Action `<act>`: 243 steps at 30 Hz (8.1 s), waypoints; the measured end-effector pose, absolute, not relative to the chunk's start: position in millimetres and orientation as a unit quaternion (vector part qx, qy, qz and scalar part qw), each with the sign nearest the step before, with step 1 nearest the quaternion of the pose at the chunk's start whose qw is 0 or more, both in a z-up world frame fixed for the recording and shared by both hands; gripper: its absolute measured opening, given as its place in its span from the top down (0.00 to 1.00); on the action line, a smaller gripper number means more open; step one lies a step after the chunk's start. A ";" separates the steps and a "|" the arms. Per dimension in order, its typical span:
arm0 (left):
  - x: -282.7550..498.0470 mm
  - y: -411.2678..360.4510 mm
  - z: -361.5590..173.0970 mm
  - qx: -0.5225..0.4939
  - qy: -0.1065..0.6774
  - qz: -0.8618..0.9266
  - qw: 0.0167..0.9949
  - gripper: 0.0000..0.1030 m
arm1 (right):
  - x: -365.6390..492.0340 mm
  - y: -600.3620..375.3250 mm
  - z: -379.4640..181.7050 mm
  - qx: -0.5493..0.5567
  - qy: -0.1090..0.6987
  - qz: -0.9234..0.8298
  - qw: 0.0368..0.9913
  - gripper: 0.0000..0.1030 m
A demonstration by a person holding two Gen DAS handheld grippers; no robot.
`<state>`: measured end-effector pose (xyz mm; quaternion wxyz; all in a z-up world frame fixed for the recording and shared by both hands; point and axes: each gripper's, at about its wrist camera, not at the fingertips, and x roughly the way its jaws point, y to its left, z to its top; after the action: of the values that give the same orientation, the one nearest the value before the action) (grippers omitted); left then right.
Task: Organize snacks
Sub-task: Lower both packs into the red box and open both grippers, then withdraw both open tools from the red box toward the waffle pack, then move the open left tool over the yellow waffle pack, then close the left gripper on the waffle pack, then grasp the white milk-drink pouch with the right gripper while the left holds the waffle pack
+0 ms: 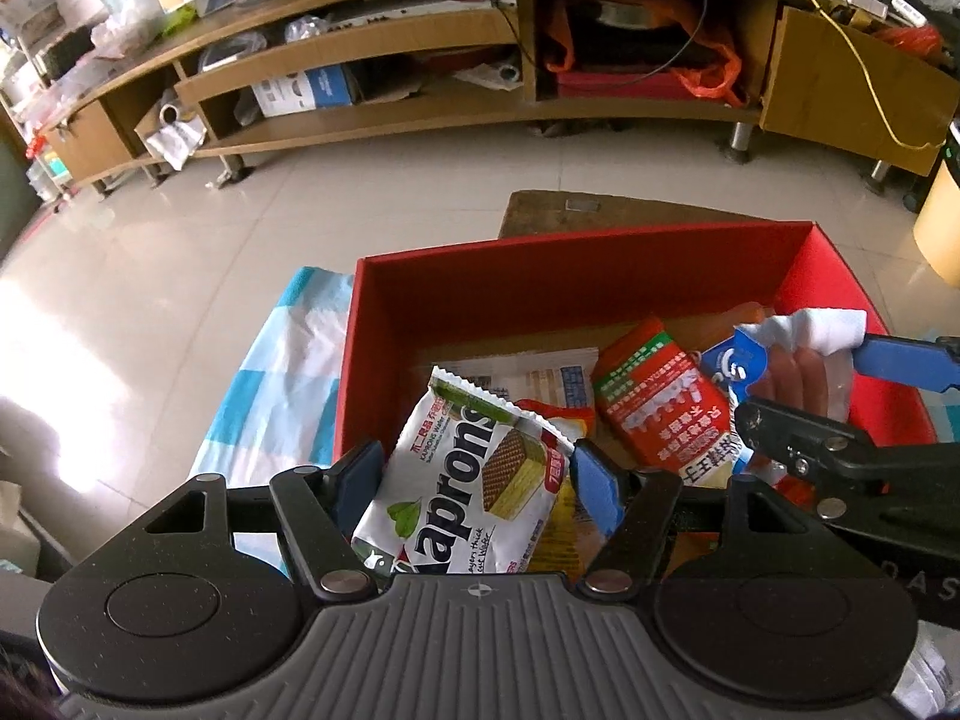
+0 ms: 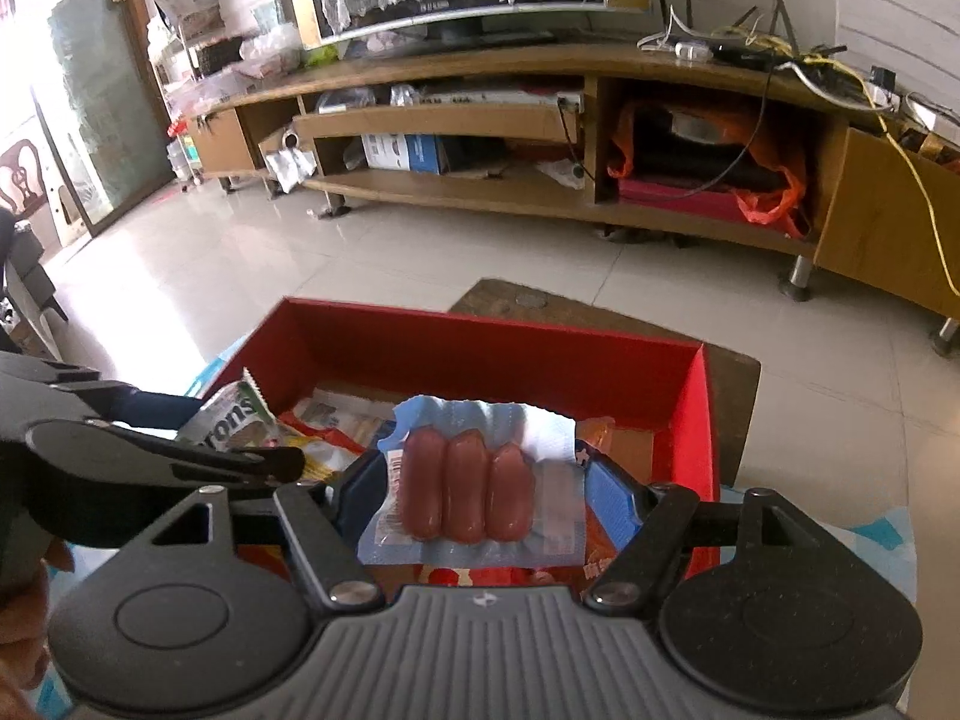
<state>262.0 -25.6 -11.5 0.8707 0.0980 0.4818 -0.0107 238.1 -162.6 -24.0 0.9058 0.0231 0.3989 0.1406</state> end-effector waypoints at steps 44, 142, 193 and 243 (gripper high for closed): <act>248.0 -2.0 8.5 0.083 0.472 0.004 0.878 0.14 | 236.8 -167.6 -2.4 0.031 0.376 0.123 0.918 0.14; 19.9 -73.6 -45.0 0.185 0.553 -0.138 0.801 0.13 | -31.2 -192.9 -40.4 -0.014 0.517 0.103 0.850 0.13; 32.8 -144.5 -72.9 0.180 0.558 -0.167 0.792 0.07 | -45.4 -260.6 -10.5 0.045 0.466 0.046 0.882 0.13; 40.1 -70.4 -63.8 0.176 0.559 -0.158 0.795 0.22 | 126.1 -197.9 -103.6 -0.034 0.589 0.080 0.803 0.01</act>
<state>40.1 -70.4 -63.8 0.7949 0.1760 0.5588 -0.1576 126.1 -197.9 -103.6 0.8034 -0.0344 0.5890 0.0804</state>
